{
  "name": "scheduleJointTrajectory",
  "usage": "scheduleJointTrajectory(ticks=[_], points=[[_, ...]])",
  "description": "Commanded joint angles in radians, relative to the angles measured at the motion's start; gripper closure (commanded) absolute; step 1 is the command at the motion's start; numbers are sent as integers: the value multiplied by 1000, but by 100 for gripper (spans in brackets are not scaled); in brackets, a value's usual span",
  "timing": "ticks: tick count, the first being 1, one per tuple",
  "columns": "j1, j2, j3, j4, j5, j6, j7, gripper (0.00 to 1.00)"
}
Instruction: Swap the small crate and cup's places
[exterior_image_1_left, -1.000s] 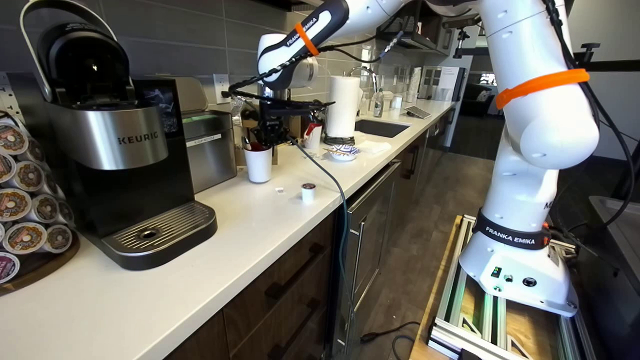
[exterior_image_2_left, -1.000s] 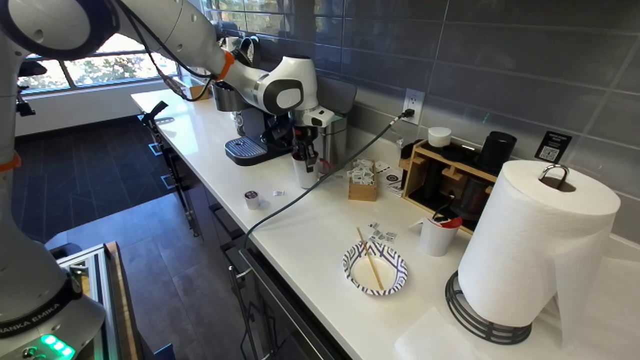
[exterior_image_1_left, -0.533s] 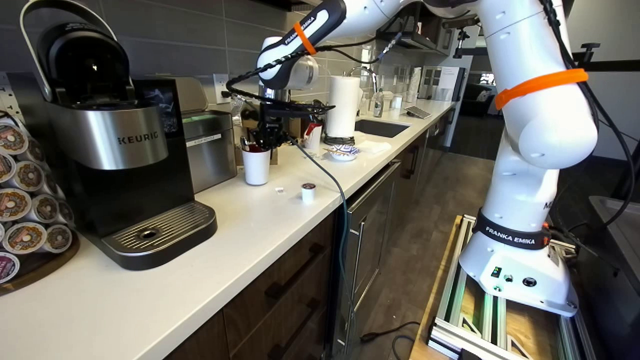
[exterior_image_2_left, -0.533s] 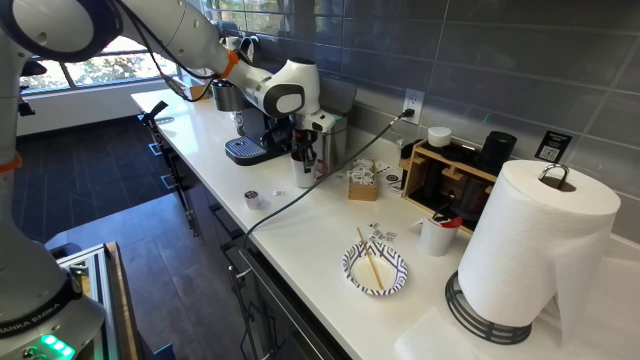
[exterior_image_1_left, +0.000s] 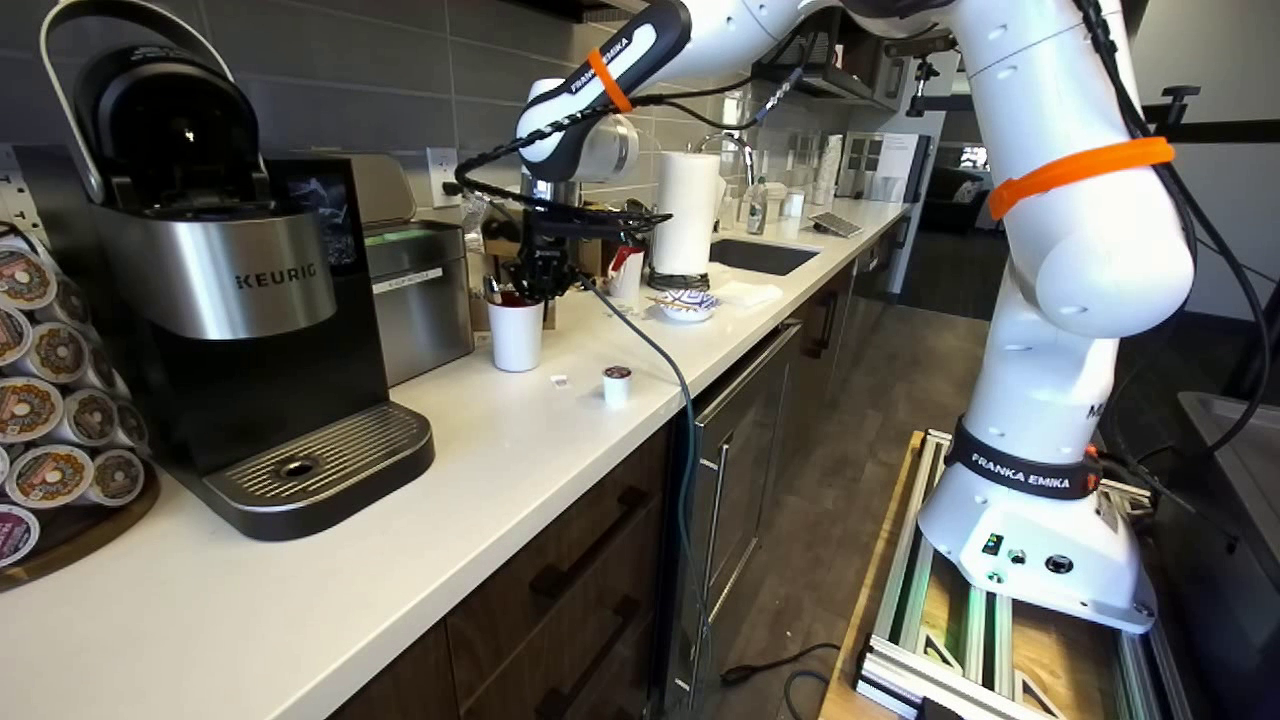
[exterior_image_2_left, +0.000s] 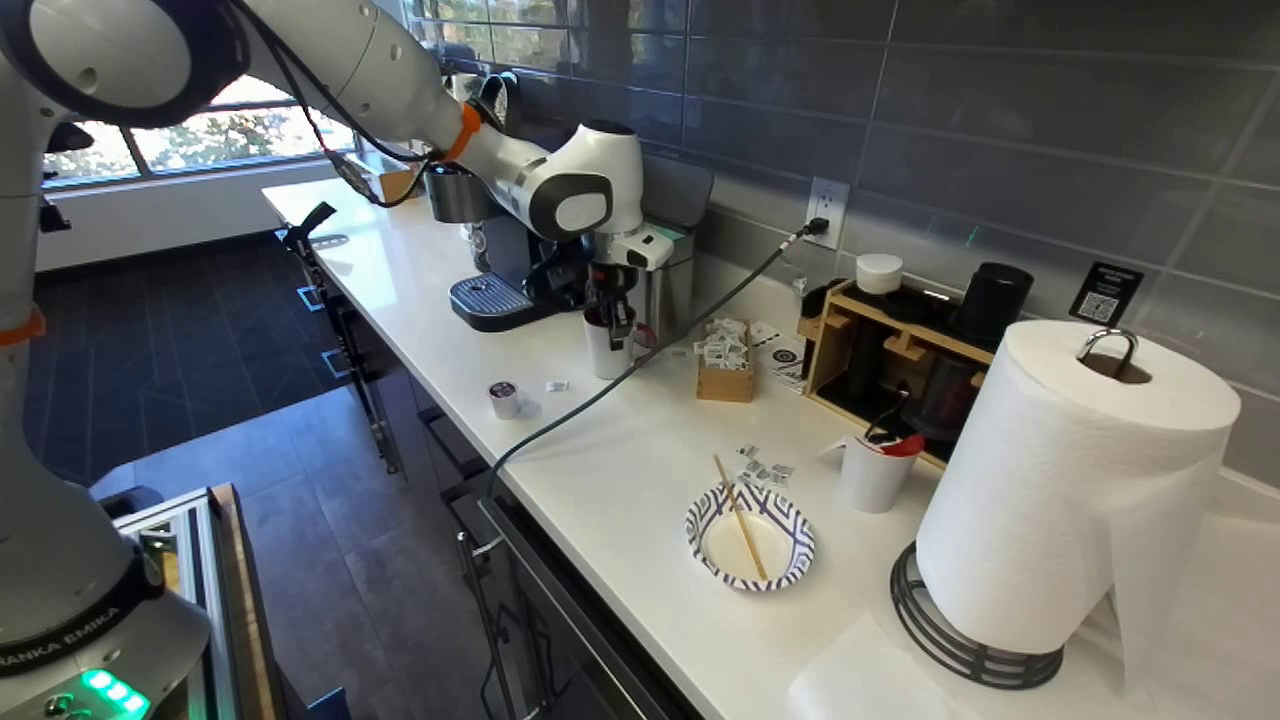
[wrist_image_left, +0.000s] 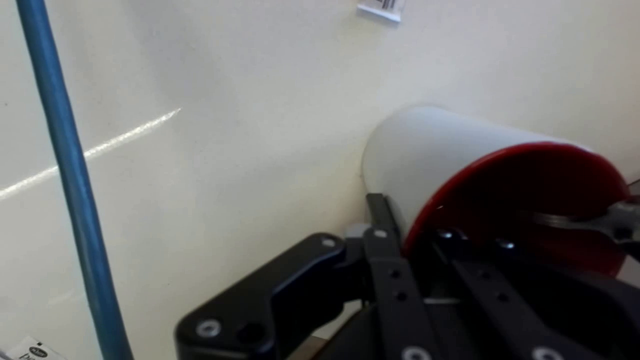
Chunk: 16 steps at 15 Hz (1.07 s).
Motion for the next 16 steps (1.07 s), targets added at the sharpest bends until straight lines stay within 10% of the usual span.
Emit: scheduleJointTrajectory(ticks=[1,8,10,16], points=[[0,-11,-4,1,0,1,6,97],[3,-5,-11,8,-10,-8,15,97],[5,-4,-12,9,-12,-11,17,68],[4,-6,-14,22,-13,-19,20,29]])
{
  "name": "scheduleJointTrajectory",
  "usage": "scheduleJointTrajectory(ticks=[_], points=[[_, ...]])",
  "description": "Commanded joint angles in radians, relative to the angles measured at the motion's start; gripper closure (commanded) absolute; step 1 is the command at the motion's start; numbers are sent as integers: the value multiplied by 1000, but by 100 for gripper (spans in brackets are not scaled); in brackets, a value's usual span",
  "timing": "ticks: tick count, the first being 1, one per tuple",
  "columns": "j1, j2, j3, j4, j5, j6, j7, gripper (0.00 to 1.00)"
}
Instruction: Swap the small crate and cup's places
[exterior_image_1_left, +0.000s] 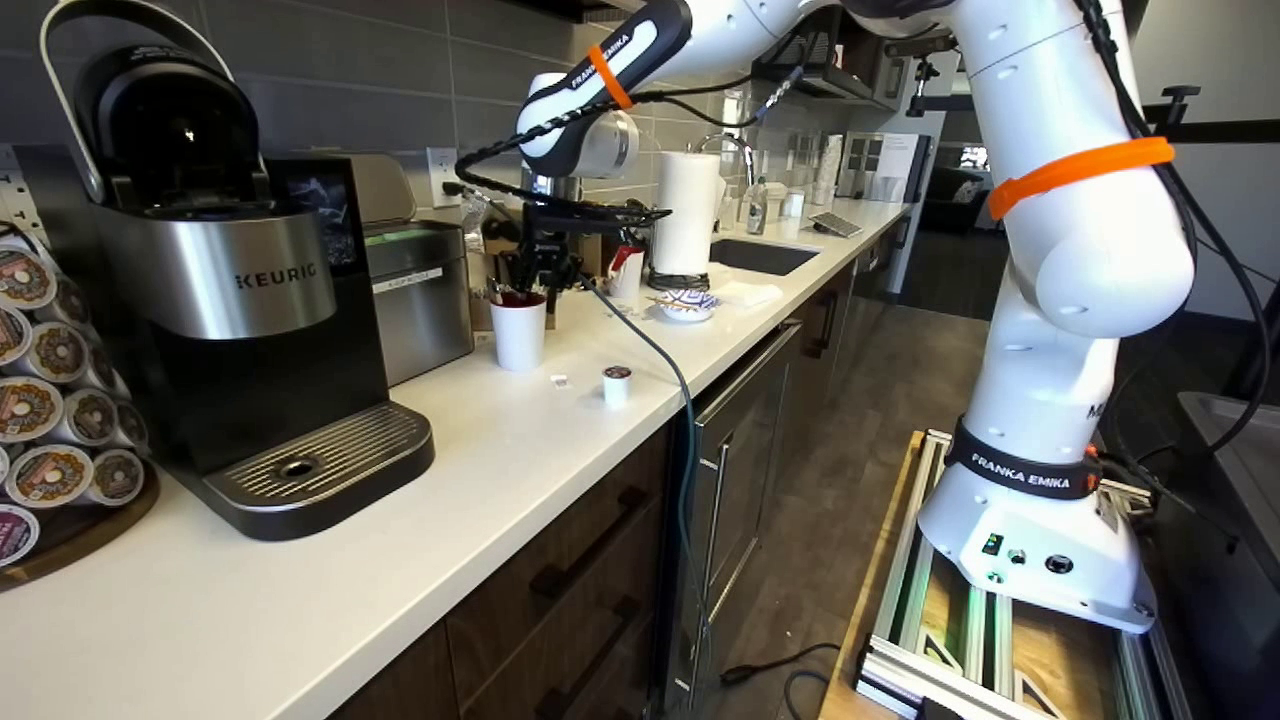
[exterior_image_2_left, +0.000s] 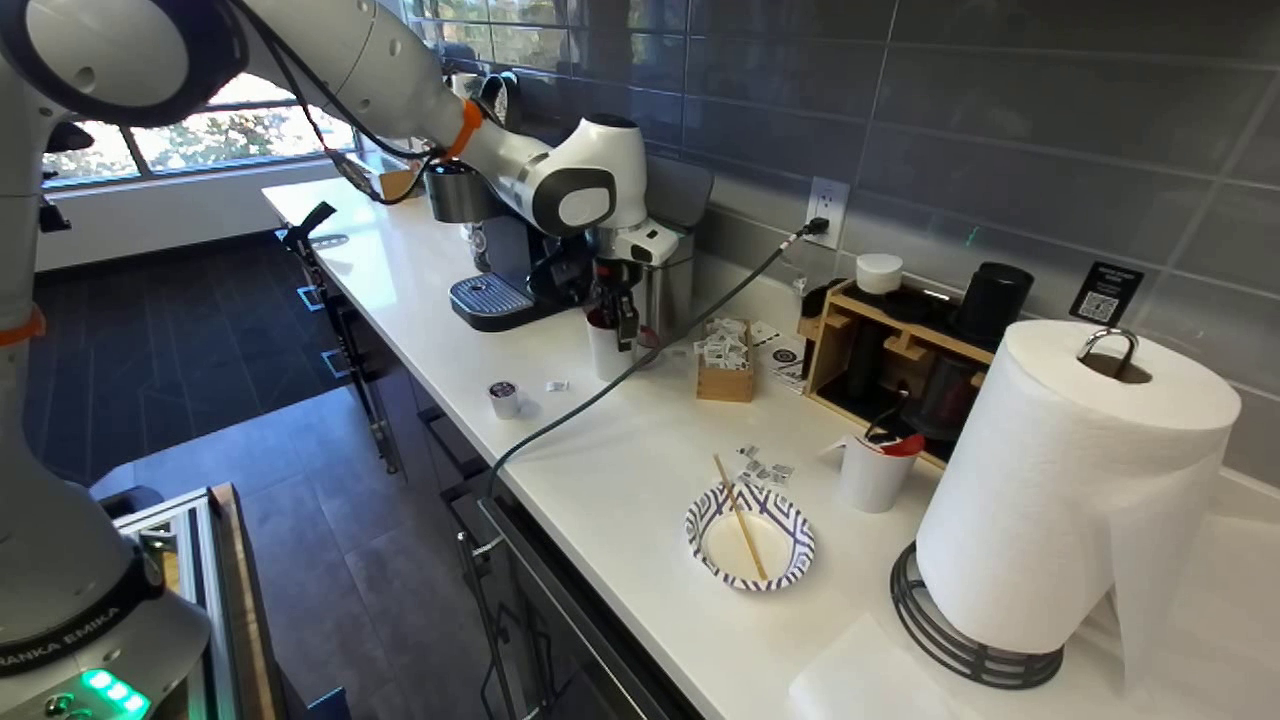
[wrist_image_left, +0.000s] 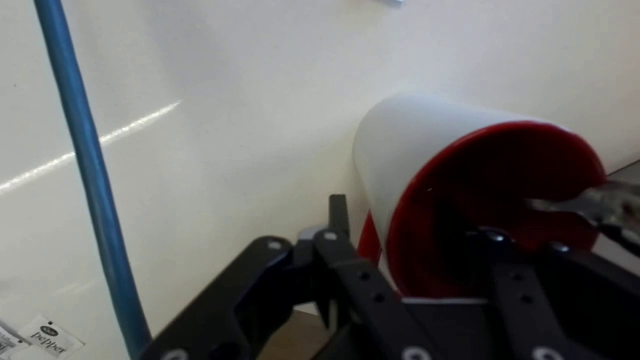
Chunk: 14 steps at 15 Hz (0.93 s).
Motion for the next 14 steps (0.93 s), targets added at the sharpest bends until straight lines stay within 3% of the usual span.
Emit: scheduleJointTrajectory(ticks=[1,4,9,14], points=[[2,-12,-5,5,-6,-26,16,20],[-10,-60,-2,-27,3,-50,-12,0],[-43,-209,12,-146,26,-50,-133,0],[-104,-387,-2,-323,16,43,-433,0]])
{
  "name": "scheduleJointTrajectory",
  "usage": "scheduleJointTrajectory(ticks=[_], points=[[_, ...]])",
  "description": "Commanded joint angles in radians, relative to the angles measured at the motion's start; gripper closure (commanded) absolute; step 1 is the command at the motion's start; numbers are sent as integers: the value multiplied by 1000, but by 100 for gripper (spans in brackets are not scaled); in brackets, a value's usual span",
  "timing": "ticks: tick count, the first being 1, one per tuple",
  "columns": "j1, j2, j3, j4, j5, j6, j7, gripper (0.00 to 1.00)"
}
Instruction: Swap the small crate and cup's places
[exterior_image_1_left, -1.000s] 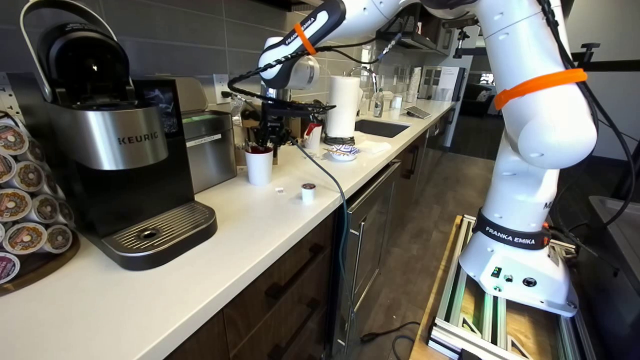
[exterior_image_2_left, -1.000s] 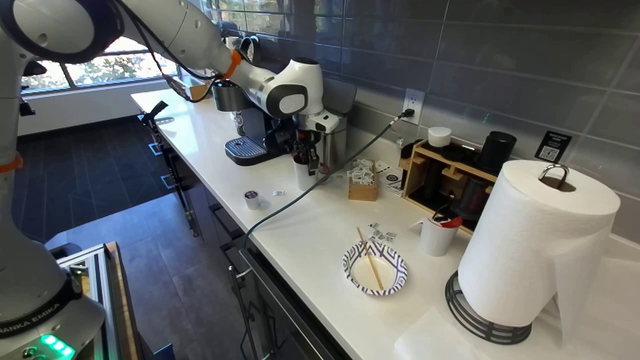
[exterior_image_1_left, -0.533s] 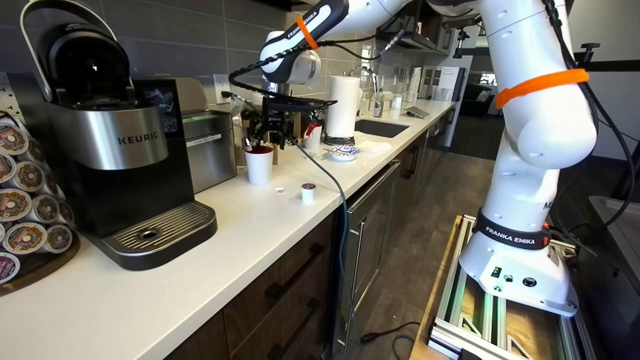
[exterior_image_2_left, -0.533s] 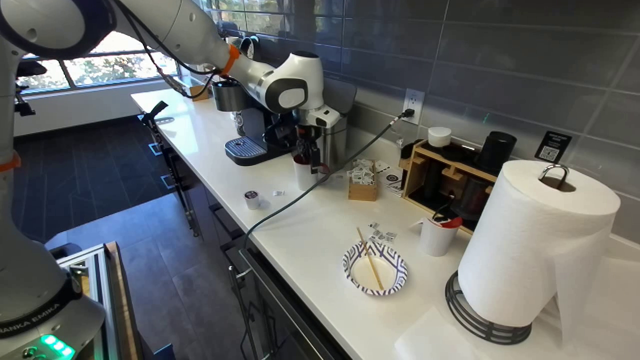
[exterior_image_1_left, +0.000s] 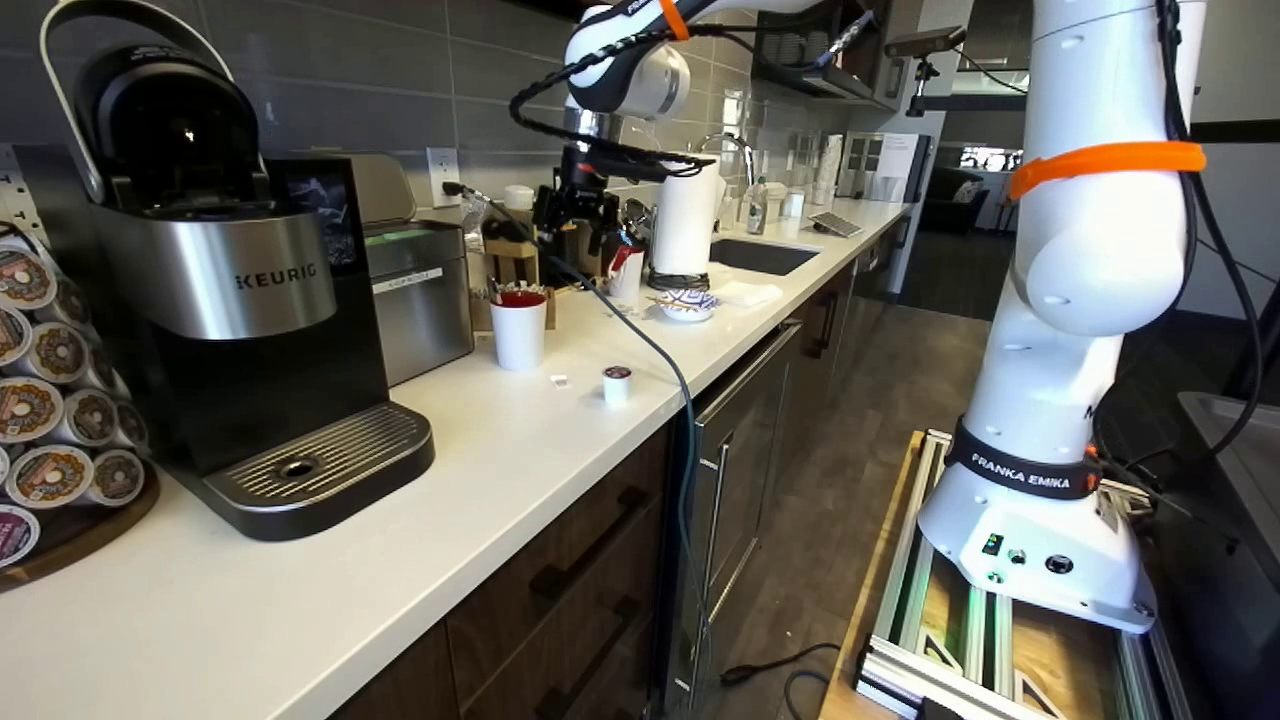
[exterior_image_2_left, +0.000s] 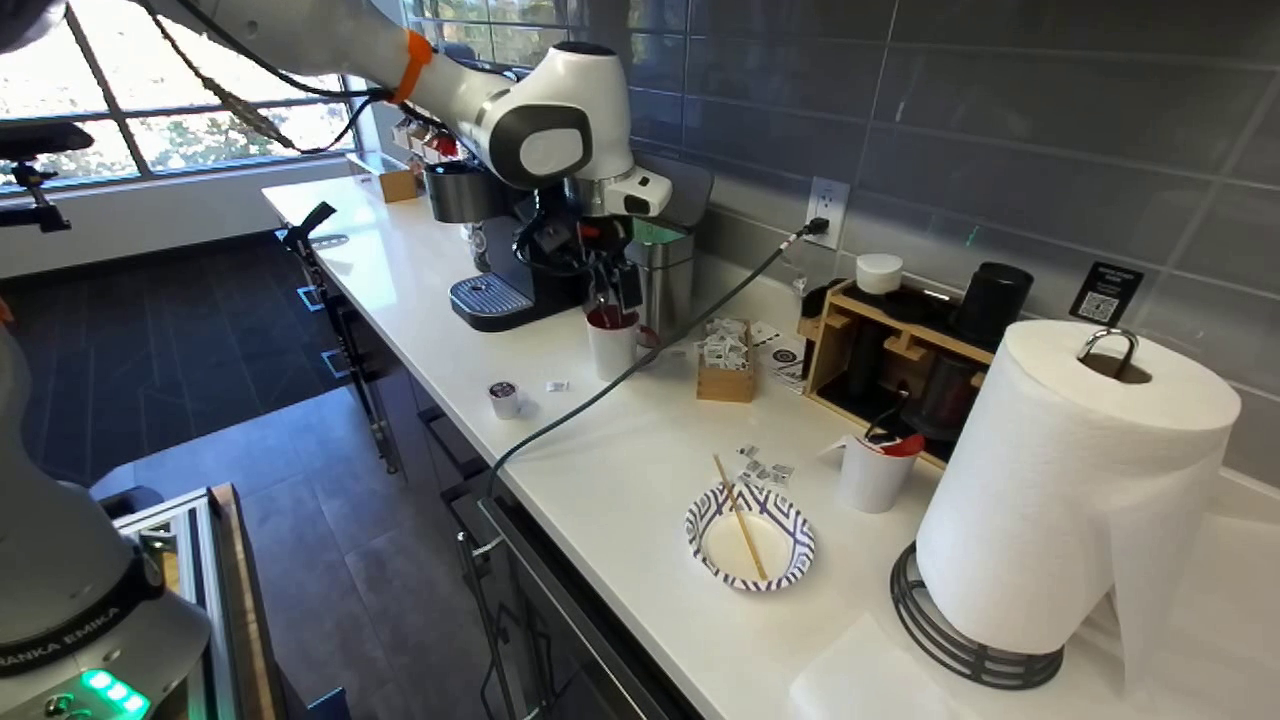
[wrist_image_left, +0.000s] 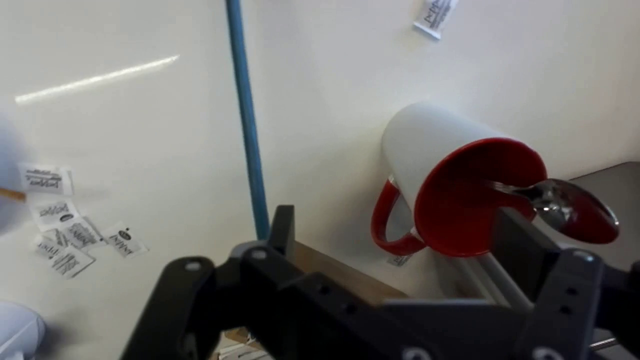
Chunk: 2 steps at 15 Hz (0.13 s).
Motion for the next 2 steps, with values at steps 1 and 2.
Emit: scheduleJointTrajectory(ticks=[1,2], points=[[-19,-34,3,-31,-1,12,-61,0],[-33,-66,-1,-65,-1,28,-110,0]])
